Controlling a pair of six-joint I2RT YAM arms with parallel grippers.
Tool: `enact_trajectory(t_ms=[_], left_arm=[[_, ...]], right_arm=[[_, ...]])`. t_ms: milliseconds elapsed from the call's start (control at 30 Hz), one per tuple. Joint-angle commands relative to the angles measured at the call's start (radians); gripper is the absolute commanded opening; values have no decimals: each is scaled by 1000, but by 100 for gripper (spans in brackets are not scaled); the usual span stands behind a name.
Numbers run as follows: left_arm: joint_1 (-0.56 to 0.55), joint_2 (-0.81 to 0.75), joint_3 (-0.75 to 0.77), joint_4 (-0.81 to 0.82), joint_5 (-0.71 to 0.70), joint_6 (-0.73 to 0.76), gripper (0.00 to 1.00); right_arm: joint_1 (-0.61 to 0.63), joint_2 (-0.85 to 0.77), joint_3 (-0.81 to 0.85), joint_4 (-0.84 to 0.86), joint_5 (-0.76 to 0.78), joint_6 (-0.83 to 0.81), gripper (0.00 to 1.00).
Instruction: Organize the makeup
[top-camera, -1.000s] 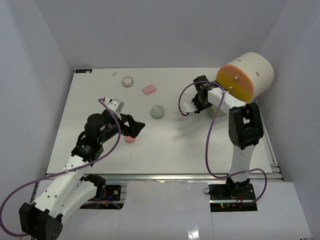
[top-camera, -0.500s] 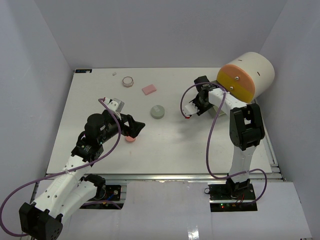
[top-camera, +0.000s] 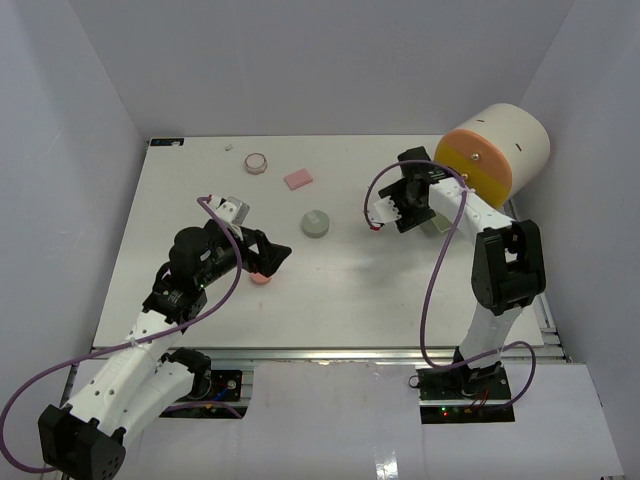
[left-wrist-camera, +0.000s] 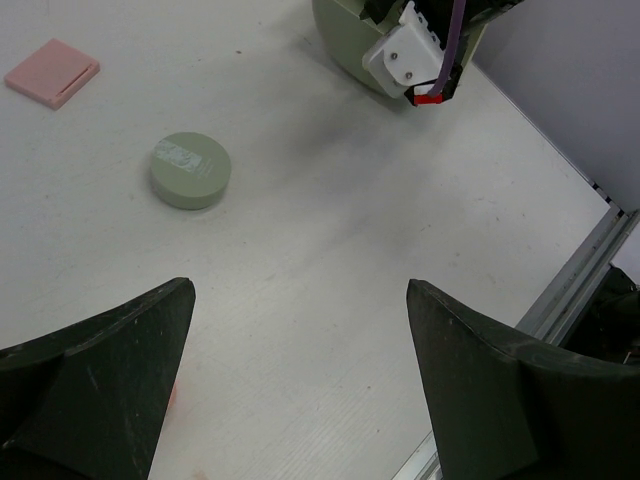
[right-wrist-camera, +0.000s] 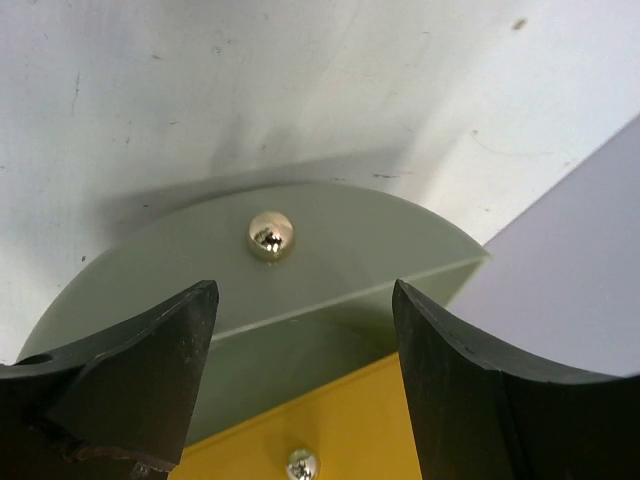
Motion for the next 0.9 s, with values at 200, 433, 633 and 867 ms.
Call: enact_trajectory(t_ms=[200, 433, 633, 867], left_arm=[[1, 89, -6, 162, 198, -104, 98], [-62, 353, 34, 385, 274, -346, 94], [-160, 621, 176, 470, 240, -370, 94], [-200, 892, 312, 603, 211, -419, 94]], right_arm=[[-3, -251, -13, -102, -367, 433, 77], [-264, -349, -9, 36, -630, 1086, 77], [-455, -426, -65, 246, -545, 1290, 97], [-584, -344, 142, 233, -560, 1297, 90]])
